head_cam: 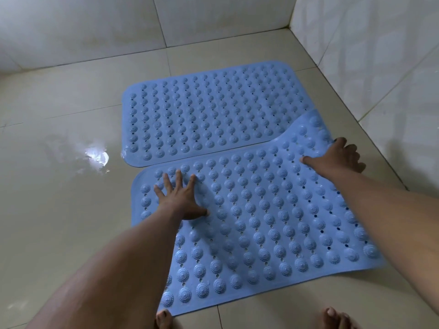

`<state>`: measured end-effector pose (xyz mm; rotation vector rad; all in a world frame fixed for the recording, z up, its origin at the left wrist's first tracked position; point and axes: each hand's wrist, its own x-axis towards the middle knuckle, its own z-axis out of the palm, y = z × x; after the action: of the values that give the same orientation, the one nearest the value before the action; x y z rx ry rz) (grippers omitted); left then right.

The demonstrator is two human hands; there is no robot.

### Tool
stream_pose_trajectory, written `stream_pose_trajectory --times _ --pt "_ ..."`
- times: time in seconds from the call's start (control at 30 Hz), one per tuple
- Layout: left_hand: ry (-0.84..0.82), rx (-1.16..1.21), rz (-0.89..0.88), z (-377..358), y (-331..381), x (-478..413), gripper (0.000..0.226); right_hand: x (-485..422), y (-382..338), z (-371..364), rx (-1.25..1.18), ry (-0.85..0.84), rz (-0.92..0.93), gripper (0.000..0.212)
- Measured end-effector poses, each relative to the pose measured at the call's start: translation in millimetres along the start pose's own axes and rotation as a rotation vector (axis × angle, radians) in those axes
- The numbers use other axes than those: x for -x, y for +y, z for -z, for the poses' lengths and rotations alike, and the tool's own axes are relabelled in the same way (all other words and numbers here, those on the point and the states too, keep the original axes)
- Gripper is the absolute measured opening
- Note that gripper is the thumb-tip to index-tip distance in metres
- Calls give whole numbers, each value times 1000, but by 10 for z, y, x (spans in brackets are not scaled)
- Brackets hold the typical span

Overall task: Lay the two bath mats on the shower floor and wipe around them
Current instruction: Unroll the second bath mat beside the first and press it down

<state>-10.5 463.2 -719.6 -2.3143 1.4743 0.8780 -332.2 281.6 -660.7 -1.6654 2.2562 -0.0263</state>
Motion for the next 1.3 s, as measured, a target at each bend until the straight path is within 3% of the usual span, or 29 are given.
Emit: stream_pose_trajectory --times 0.1,0.2,0.4,0.5,0.6,0.77,0.83,1.1,1.3 --pt "88 45 -129 4 266 -67 108 -71 14 -10 9 -61 -22 88" --pt "38 55 -181 -40 617 -93 113 -132 41 -11 37 -31 -12 79" --pt "-49 4 -132 -189 753 -121 132 -136 145 -29 90 259 -52 93" --pt "-36 2 -135 -222 731 -132 133 -136 153 -93 7 325 -23 87" --pt "-33 6 -131 -233 732 -141 134 -101 94 -195 44 175 -26 81" --pt "-39 10 -134 -231 718 -150 133 14 89 -506 63 -306 22 87" --pt "-35 5 -135 -224 701 -153 132 75 87 -611 100 -406 83 92" --pt "24 1 -155 -254 604 -92 126 23 74 -705 75 -382 93 89" --pt "35 13 -179 -246 527 -90 126 15 46 -731 155 -404 122 100"
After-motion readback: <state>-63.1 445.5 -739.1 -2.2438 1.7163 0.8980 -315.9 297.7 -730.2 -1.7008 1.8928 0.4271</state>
